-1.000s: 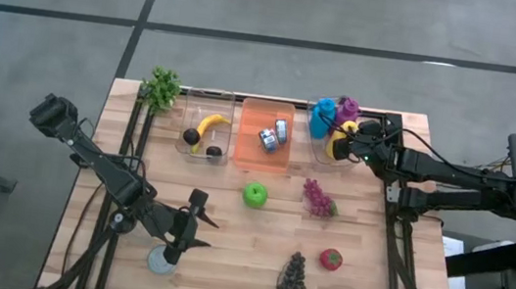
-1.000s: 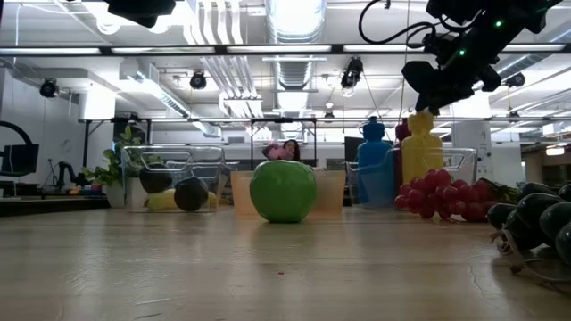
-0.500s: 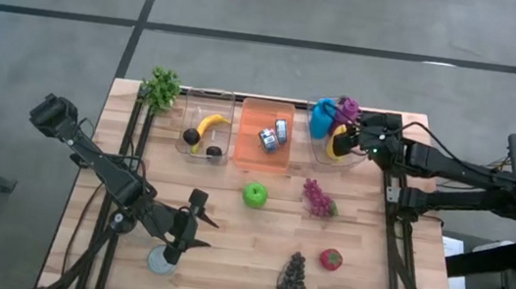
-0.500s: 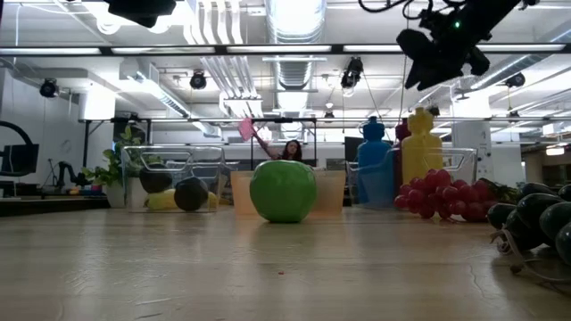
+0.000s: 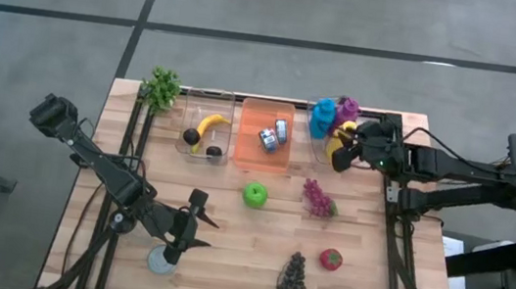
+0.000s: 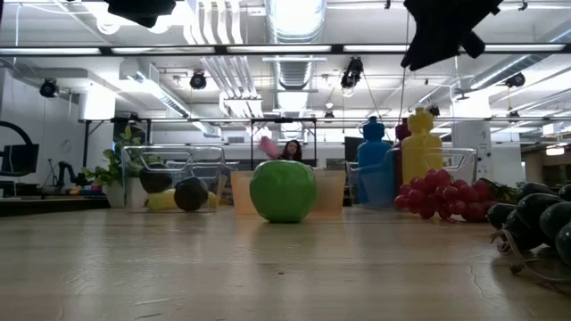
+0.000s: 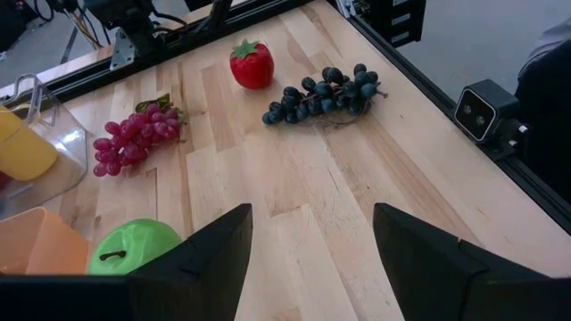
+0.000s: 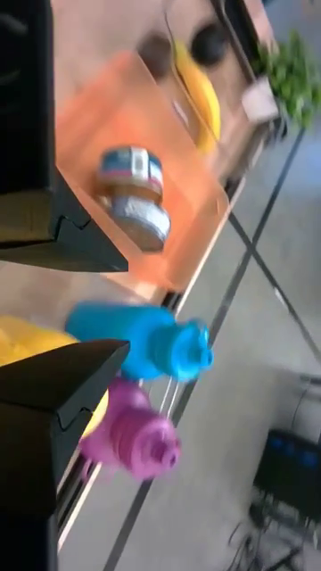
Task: Pick & Place Food Item
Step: Put the purple grapes into the left transparent bin
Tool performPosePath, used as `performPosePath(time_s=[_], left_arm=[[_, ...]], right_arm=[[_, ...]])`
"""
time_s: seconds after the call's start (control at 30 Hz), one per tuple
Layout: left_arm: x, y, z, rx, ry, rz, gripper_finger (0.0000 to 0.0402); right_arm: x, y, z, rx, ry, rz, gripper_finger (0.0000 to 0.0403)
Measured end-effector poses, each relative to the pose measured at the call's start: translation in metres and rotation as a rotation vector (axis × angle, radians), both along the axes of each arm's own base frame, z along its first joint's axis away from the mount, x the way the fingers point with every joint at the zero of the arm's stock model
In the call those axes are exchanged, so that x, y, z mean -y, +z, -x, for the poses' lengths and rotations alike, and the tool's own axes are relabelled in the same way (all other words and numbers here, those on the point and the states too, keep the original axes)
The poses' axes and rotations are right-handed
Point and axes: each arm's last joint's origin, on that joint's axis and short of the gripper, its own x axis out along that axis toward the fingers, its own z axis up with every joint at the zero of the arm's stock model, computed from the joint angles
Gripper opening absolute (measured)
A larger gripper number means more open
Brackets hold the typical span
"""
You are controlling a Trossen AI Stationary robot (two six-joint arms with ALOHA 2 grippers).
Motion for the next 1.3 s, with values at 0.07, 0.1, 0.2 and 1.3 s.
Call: performPosePath(time_s=[0.07,0.1,0.2,1.3], left_arm=[[0.0,0.0,0.0,0.0,0.0,0.0,0.024],[0.0,0.0,0.0,0.0,0.0,0.0,0.0241],[0.0,0.0,0.0,0.0,-0.001,-0.002,0.0241],[0.0,0.002,-0.002,0.021,0.016,0.038,0.0235]], right_arm=[[-0.007,0.001,-0.001,0.006,0.04,0.001,0.0113],[-0.011,0.002,-0.002,0.01,0.059,-0.001,0.0108],[-0.022,0.002,-0.003,0.022,0.116,-0.011,0.0094],[-0.146,-0.034,-0.01,-0.176,0.756,-0.082,0.0038]])
